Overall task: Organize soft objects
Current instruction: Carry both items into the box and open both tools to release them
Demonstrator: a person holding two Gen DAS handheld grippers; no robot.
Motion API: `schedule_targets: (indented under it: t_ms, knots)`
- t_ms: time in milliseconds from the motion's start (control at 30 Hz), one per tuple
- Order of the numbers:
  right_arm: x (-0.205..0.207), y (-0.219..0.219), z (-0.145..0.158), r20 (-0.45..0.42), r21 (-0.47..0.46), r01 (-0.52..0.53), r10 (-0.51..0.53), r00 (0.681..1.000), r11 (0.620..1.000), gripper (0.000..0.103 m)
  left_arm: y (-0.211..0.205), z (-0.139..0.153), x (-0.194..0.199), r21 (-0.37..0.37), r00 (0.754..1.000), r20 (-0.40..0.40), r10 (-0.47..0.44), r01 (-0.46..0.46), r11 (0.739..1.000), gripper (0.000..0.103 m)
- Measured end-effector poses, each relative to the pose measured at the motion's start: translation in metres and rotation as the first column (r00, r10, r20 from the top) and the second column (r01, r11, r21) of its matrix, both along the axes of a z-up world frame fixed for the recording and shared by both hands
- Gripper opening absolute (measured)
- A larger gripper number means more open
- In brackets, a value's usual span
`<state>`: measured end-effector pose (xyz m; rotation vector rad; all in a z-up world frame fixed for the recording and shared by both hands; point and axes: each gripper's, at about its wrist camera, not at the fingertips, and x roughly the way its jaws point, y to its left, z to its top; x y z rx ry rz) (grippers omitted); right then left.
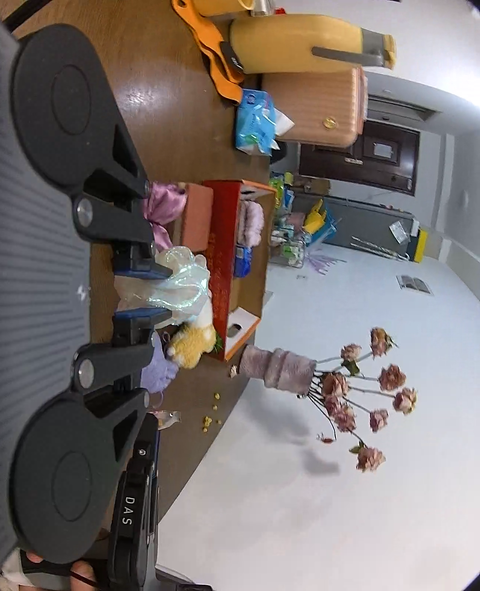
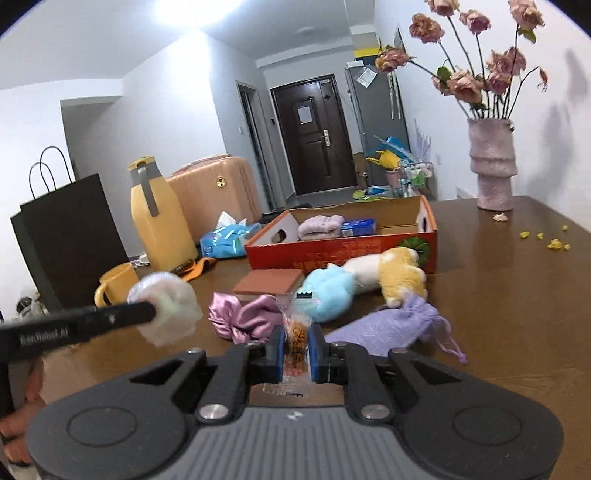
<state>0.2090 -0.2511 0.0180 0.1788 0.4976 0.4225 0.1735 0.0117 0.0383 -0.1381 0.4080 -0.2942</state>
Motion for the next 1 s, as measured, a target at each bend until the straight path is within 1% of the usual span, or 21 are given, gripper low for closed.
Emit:
schedule_targets:
  t_ms: [100, 267, 367, 433, 467, 567, 600, 667, 700, 733, 767, 800, 867, 900, 933, 1000]
  knots:
    - [-0.006, -0.006, 0.004, 0.020, 0.014, 0.002, -0.002, 1.000, 1.000, 0.013, -0.006, 0.005, -0.003, 0.009, 1.000, 0.023, -0.010, 0.010, 1.000, 0.016]
    - [0.003, -0.008, 0.002, 0.023, 0.012, -0.002, 0.001, 1.000, 1.000, 0.013, -0.011, 0.007, 0.009, 0.016, 1.000, 0.016, -0.006, 0.006, 1.000, 0.016]
    - [0.022, -0.010, 0.006, 0.033, 0.011, -0.002, 0.002, 0.999, 1.000, 0.013, -0.016, 0.015, 0.034, -0.003, 0.999, 0.016, -0.048, 0.048, 0.999, 0.016]
    - [0.047, -0.015, 0.014, 0.048, 0.002, 0.002, -0.002, 0.999, 1.000, 0.013, -0.022, 0.023, 0.063, -0.018, 0.996, 0.033, -0.083, 0.084, 0.996, 0.016]
    - [0.063, -0.018, 0.020, 0.055, -0.006, 0.007, -0.006, 0.998, 1.000, 0.013, -0.025, 0.028, 0.084, -0.030, 0.995, 0.027, -0.094, 0.095, 0.995, 0.016]
    - [0.130, -0.023, 0.039, 0.070, -0.056, 0.018, -0.014, 0.997, 0.998, 0.013, -0.033, 0.044, 0.170, -0.072, 0.993, -0.034, -0.115, 0.112, 0.991, 0.016]
    - [0.159, -0.024, 0.045, 0.061, -0.062, 0.018, -0.015, 0.998, 0.998, 0.013, -0.039, 0.048, 0.202, -0.078, 0.992, -0.056, -0.113, 0.108, 0.991, 0.016]
    - [0.224, -0.027, 0.054, 0.011, -0.048, 0.029, -0.028, 1.000, 0.998, 0.013, -0.055, 0.049, 0.275, -0.054, 0.986, -0.126, -0.111, 0.105, 0.993, 0.016]
    - [0.260, -0.026, 0.055, -0.019, -0.054, 0.023, -0.024, 1.000, 0.998, 0.013, -0.060, 0.046, 0.305, -0.054, 0.984, -0.156, -0.081, 0.074, 0.996, 0.016]
    - [0.287, -0.024, 0.054, -0.037, -0.070, 0.025, -0.028, 0.999, 0.997, 0.013, -0.067, 0.040, 0.340, -0.051, 0.979, -0.190, -0.073, 0.064, 0.997, 0.016]
    - [0.314, -0.021, 0.051, -0.055, -0.105, 0.033, -0.039, 0.998, 0.994, 0.013, -0.072, 0.032, 0.370, -0.044, 0.972, -0.221, -0.078, 0.070, 0.997, 0.016]
    - [0.342, -0.016, 0.046, -0.081, -0.145, 0.043, -0.055, 0.995, 0.989, 0.013, -0.077, 0.021, 0.404, -0.057, 0.961, -0.271, -0.049, 0.035, 0.998, 0.016]
    - [0.393, -0.009, 0.030, -0.133, -0.191, 0.045, -0.071, 0.989, 0.981, 0.013, -0.084, -0.001, 0.453, -0.063, 0.934, -0.354, -0.046, 0.025, 0.998, 0.016]
    - [0.415, -0.007, 0.021, -0.166, -0.203, 0.044, -0.078, 0.983, 0.978, 0.013, -0.089, -0.012, 0.473, -0.062, 0.920, -0.389, -0.039, 0.016, 0.998, 0.016]
    - [0.438, -0.003, 0.010, -0.195, -0.231, 0.042, -0.089, 0.977, 0.972, 0.013, -0.093, -0.021, 0.488, -0.053, 0.913, -0.407, -0.034, 0.013, 0.999, 0.016]
    - [0.466, 0.002, -0.004, -0.243, -0.244, 0.046, -0.108, 0.964, 0.969, 0.013, -0.100, -0.033, 0.510, -0.043, 0.905, -0.426, -0.016, -0.003, 0.999, 0.017]
